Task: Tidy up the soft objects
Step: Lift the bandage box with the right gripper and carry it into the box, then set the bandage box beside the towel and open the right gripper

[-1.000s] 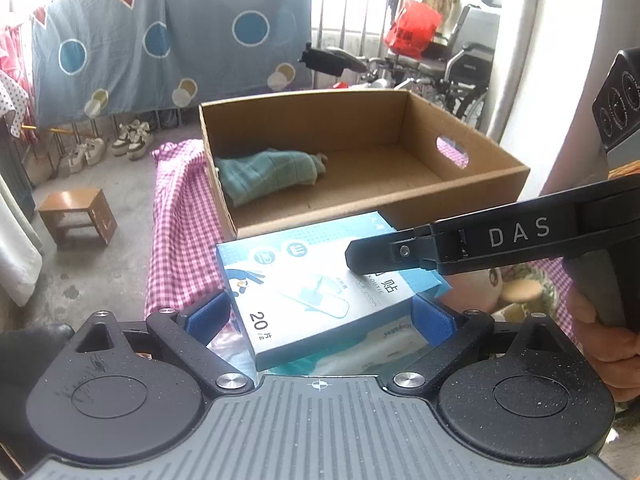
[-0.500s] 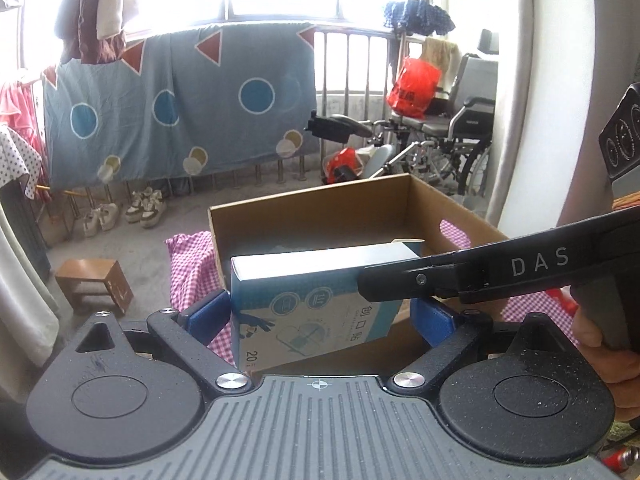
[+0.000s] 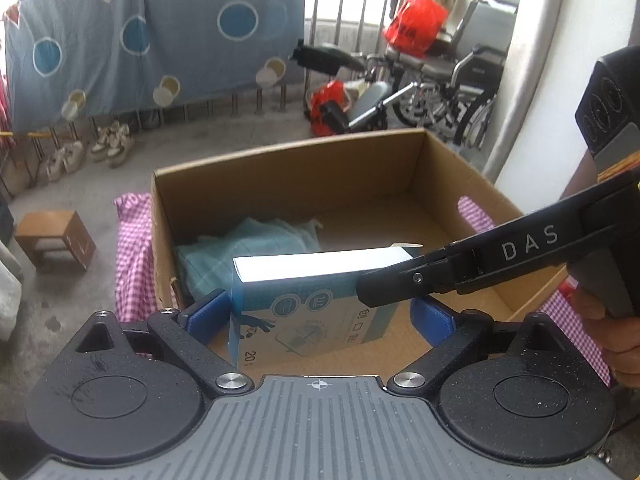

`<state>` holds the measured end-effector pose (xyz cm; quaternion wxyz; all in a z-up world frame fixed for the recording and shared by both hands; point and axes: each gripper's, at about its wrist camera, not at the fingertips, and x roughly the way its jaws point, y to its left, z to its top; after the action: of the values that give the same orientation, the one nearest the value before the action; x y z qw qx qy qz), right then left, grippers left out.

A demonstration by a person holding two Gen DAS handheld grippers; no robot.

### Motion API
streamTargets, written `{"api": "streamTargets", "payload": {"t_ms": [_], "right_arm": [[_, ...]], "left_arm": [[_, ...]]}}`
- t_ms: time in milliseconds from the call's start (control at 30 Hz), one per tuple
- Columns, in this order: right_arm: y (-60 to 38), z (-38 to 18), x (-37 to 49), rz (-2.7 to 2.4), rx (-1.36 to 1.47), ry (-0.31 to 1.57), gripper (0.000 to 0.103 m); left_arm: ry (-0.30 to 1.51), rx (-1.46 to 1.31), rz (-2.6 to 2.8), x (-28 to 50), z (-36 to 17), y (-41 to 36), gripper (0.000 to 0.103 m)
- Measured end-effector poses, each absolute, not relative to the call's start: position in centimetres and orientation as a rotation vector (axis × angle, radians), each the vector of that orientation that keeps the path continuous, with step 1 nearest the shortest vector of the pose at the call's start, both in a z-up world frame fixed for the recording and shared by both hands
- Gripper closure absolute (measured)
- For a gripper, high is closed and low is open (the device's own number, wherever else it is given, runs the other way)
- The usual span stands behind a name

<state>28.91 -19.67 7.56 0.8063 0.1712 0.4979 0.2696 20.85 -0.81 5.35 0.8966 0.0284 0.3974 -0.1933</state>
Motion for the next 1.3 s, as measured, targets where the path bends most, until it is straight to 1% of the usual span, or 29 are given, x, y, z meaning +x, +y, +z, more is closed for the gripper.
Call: {"api": "streamTargets", "payload": {"t_ms": [200, 233, 367, 433, 467, 567, 633, 667, 733, 767, 867, 900, 1033, 1067, 1100, 1300], "right_arm": [[-20.0, 1.1, 35.0, 0.555, 0.436, 1.337, 0.054], [-19.9, 0.1, 35.7, 0.545, 0.45, 1.371, 0.055], [-19.4, -2.0, 38.1, 0.511, 0.468, 1.431, 0.053], [-19.3, -2.3, 38.6, 0.504, 0.47, 1.431, 0.052], [-19.4, -2.4, 38.7, 0.498, 0.481, 1.427, 0.049], [-19.8, -2.1, 38.5, 0.496, 0.493, 1.416, 0.048], [-20.1, -1.8, 38.1, 0.492, 0.487, 1.416, 0.045], [-20.2, -1.6, 37.9, 0.492, 0.477, 1.414, 0.042], [-20.2, -1.4, 37.4, 0.487, 0.455, 1.422, 0.039], [-20.1, -1.4, 37.4, 0.487, 0.444, 1.434, 0.036], [-19.0, -2.0, 37.2, 0.474, 0.402, 1.474, 0.035], [-18.5, -2.4, 37.3, 0.471, 0.391, 1.493, 0.035], [-15.8, -4.2, 37.6, 0.469, 0.361, 1.589, 0.033], [-15.1, -4.2, 37.7, 0.462, 0.347, 1.588, 0.027], [-14.6, -4.0, 37.8, 0.467, 0.342, 1.581, 0.026], [-12.2, -3.8, 38.7, 0.433, 0.323, 1.564, 0.025]], "left_arm": [[1.035, 0.025, -0.392, 25.6, 1.2, -0.9, 0.007], [1.056, 0.036, -0.374, 26.1, 0.8, -1.2, 0.005], [1.041, 0.091, -0.359, 26.2, 0.8, -1.3, 0.004], [1.032, 0.084, -0.354, 25.8, 1.0, -1.0, 0.004], [1.018, 0.088, -0.348, 25.5, 1.3, -1.0, 0.004], [0.966, 0.104, -0.346, 24.0, 2.6, -0.4, 0.004], [0.931, 0.101, -0.35, 22.6, 3.6, 0.3, 0.003], [0.91, 0.092, -0.351, 22.0, 4.3, 0.9, 0.002], [0.868, 0.073, -0.358, 20.5, 5.4, 1.7, 0.001], [0.842, 0.063, -0.365, 19.5, 5.9, 2.2, 0.001], [0.794, 0.023, -0.356, 17.1, 6.7, 4.0, 0.001], [0.786, 0.002, -0.352, 17.3, 7.0, 4.4, 0.001], [0.774, -0.077, -0.334, 15.2, 6.3, 6.3, 0.001], [0.775, -0.094, -0.329, 14.8, 6.1, 6.8, 0.001], [0.776, -0.109, -0.323, 14.6, 5.9, 7.2, 0.001], [0.794, -0.184, -0.297, 13.8, 4.5, 9.4, 0.001]]}}
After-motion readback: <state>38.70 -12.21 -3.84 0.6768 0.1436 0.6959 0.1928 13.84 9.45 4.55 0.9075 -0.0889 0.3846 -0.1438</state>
